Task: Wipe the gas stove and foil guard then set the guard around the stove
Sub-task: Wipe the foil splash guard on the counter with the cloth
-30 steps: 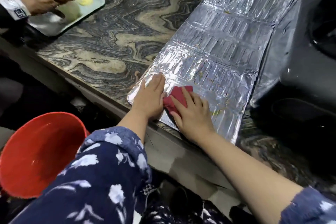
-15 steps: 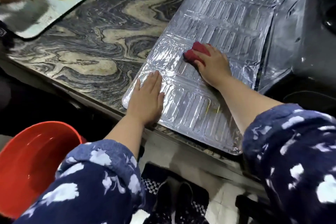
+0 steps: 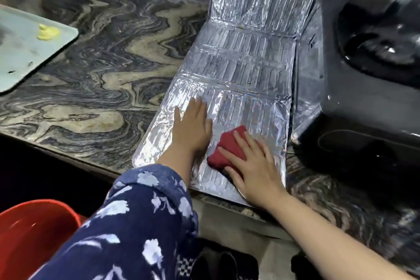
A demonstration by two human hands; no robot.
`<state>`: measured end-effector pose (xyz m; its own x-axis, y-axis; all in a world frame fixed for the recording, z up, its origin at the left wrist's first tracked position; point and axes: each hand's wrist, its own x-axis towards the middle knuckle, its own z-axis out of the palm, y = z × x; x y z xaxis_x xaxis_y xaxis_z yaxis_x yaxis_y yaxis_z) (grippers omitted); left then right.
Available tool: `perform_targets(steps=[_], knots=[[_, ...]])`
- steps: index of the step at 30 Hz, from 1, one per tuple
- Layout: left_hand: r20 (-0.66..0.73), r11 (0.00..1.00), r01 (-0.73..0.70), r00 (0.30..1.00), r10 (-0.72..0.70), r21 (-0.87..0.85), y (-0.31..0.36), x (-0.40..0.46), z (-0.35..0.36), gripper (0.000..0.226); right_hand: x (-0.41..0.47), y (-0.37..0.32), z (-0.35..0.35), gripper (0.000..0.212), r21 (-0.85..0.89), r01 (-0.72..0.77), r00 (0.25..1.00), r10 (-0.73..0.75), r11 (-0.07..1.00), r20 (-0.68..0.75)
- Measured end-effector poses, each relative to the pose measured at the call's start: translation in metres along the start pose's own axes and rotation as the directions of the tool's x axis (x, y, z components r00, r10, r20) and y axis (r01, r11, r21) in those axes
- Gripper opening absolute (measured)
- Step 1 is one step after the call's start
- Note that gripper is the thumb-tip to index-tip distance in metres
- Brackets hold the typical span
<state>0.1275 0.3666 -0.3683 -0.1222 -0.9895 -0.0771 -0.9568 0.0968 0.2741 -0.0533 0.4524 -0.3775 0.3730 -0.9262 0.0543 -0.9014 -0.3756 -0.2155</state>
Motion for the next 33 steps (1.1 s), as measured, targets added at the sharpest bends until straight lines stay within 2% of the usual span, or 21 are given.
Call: perform_targets(steps=[3, 6, 12, 15, 23, 33], knots=[[-0.010, 0.999, -0.012, 1.000, 0.012, 0.042, -0.005, 0.002, 0.009, 0.058, 0.012, 0.010, -0.001, 0.045, 0.019, 0.043, 0.998, -0.044, 0.999, 0.035], [-0.013, 0.997, -0.035, 0.999, 0.036, 0.067, -0.007, 0.003, 0.009, 0.058, 0.042, 0.027, -0.007, 0.047, 0.016, 0.017, 0.998, -0.018, 1.000, 0.058], [-0.035, 0.996, -0.040, 0.998, 0.043, 0.074, -0.009, 0.003, 0.013, 0.059, 0.115, 0.072, -0.008, 0.046, -0.021, -0.276, 0.961, 0.275, 0.961, -0.017], [-0.032, 0.997, -0.038, 0.999, 0.040, 0.066, -0.009, 0.003, 0.014, 0.058, 0.129, 0.076, -0.008, 0.046, -0.033, -0.342, 0.940, 0.342, 0.939, -0.017], [-0.005, 0.997, -0.055, 0.998, 0.055, 0.060, -0.034, -0.022, 0.006, 0.057, 0.102, 0.044, -0.011, 0.050, -0.035, -0.252, 0.966, 0.254, 0.967, 0.043], [0.011, 1.000, -0.019, 1.000, 0.019, 0.021, -0.057, -0.068, -0.008, 0.061, 0.071, 0.009, -0.001, 0.044, 0.020, -0.114, 0.993, 0.113, 0.993, 0.045]])
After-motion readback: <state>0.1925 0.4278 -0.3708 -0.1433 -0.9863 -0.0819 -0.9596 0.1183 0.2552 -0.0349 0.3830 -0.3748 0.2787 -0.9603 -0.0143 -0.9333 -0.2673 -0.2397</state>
